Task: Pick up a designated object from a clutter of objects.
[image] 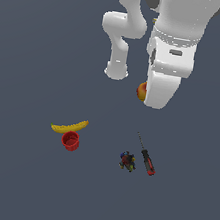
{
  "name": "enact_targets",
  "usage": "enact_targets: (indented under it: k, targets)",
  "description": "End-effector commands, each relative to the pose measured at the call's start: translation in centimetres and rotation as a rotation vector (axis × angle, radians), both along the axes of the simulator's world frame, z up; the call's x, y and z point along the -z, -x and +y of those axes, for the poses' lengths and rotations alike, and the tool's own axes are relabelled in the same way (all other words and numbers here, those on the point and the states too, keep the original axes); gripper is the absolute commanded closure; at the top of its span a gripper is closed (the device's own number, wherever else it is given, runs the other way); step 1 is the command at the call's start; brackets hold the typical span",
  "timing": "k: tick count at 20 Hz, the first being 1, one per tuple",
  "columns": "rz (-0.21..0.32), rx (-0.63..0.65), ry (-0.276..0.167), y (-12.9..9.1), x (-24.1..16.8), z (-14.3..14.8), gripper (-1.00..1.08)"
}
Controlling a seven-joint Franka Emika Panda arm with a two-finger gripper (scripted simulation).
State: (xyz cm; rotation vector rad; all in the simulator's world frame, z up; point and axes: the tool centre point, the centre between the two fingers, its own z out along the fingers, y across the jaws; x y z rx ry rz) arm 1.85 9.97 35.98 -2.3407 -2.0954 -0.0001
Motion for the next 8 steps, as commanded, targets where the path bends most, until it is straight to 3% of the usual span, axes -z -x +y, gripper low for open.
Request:
enact_targets:
  k: [1,8]
  targets:
    - [0.000,0.001,0.000,0.2,-1.3,0.4,1.08]
    - [0.000,0.002,0.000,0.4,-2.6,0.7,1.08]
